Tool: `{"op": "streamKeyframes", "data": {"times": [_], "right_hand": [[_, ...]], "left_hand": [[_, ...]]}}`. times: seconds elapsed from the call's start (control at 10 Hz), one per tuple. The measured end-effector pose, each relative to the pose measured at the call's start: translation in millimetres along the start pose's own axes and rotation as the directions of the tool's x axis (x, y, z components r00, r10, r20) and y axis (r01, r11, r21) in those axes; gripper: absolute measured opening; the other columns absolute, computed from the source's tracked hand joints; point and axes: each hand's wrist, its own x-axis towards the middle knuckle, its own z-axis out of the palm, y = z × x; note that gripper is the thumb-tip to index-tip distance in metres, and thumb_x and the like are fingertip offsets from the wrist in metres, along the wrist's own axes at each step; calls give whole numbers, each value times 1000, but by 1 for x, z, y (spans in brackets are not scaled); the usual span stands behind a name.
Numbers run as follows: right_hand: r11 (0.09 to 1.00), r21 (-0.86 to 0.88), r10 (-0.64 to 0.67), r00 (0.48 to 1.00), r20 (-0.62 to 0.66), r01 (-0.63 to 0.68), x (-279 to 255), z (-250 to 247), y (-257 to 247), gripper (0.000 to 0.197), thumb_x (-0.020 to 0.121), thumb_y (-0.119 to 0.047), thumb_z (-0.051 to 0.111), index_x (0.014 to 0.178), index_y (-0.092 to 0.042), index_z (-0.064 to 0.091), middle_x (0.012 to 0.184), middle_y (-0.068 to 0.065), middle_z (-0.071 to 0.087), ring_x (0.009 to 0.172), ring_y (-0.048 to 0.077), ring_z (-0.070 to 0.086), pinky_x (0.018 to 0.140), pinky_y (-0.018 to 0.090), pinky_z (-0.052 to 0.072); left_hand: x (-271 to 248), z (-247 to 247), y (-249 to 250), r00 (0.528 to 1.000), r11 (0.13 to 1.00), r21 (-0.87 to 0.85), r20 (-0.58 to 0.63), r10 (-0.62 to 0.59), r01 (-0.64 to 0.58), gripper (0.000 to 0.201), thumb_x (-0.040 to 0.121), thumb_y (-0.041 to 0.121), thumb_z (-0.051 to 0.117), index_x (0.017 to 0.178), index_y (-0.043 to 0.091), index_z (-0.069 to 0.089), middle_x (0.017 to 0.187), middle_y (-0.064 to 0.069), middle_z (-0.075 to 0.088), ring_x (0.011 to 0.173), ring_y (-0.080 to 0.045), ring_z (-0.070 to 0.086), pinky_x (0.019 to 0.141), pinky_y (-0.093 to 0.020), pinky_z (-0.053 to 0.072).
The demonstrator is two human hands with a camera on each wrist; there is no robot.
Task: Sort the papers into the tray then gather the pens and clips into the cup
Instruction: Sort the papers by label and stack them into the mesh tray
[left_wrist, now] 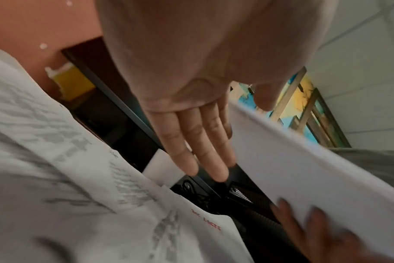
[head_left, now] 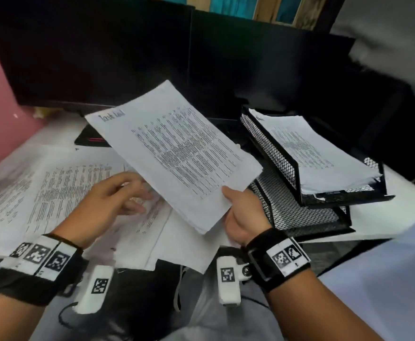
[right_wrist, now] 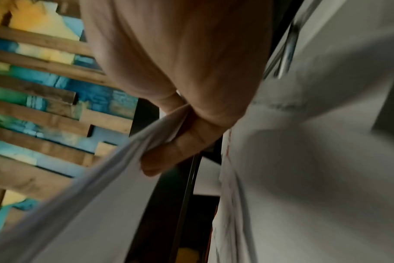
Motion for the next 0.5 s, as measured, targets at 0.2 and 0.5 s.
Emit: {"op": "streamKeyframes", "data": {"times": [0.2, 0.5], "right_hand": [[1000, -20, -5, 978, -209, 1, -13, -89, -20, 34, 106, -1, 50, 138, -5, 60, 126, 19, 75, 117, 38, 71, 108, 63, 50], [995, -84, -75, 912, -402, 45, -36, -182, -52, 25, 103, 3, 51, 124, 6, 65, 106, 21, 80, 92, 33, 79, 84, 53, 64]], "left_hand": [[0, -44, -43, 993, 973, 223, -80, 87, -67, 12, 101, 25, 67, 107, 30, 77, 83, 4, 81, 68, -25, 63, 75, -42, 52], [78, -139, -232, 998, 895, 446, -64, 22, 8, 36, 94, 50, 73, 125, 33, 76, 103, -2, 80, 81, -37, 71, 49, -38, 56]]}}
